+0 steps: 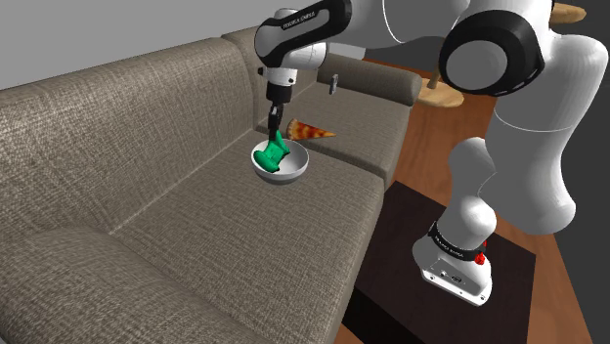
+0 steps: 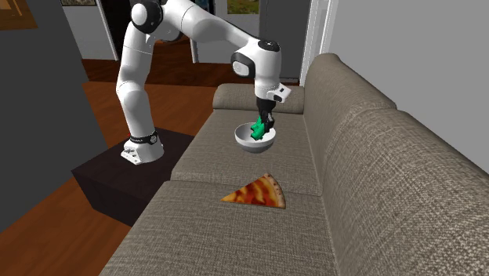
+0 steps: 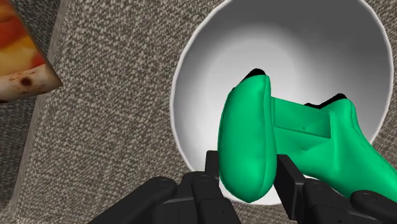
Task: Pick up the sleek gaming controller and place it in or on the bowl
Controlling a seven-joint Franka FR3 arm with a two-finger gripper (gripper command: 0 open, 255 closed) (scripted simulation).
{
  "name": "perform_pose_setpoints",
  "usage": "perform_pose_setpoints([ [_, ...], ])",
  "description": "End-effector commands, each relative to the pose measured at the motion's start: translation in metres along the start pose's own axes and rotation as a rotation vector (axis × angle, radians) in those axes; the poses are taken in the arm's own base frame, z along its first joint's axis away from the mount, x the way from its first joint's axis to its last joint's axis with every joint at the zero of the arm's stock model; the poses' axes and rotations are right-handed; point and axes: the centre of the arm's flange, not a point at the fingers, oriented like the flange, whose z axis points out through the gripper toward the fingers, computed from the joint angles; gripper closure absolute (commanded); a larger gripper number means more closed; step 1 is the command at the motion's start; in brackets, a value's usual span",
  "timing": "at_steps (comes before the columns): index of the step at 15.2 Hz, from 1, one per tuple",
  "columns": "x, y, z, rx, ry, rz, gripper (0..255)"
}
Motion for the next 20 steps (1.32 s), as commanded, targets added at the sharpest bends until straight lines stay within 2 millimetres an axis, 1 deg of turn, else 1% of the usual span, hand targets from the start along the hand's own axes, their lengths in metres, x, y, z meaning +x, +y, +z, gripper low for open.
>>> perform_pose_setpoints([
  [1,0.001,-0.004,0.004,0.006,-0.004,-0.006,255],
  [4,0.001,-0.004,0.004,0.006,-0.004,-0.006,255],
  [5,0.002,-0.004,0.004,0.006,-0.004,-0.006,0],
  [10,0.001,-0.004,0.004,0.006,-0.004,-0.006,0],
  [13,0.002,-0.004,-0.036,0.006,-0.004,-0.006,0],
  [14,0.002,-0.004,-0.046,0.006,-0.004,-0.006,0],
  [20,0.002,-0.004,-0.046,0.006,-0.004,-0.006,0],
])
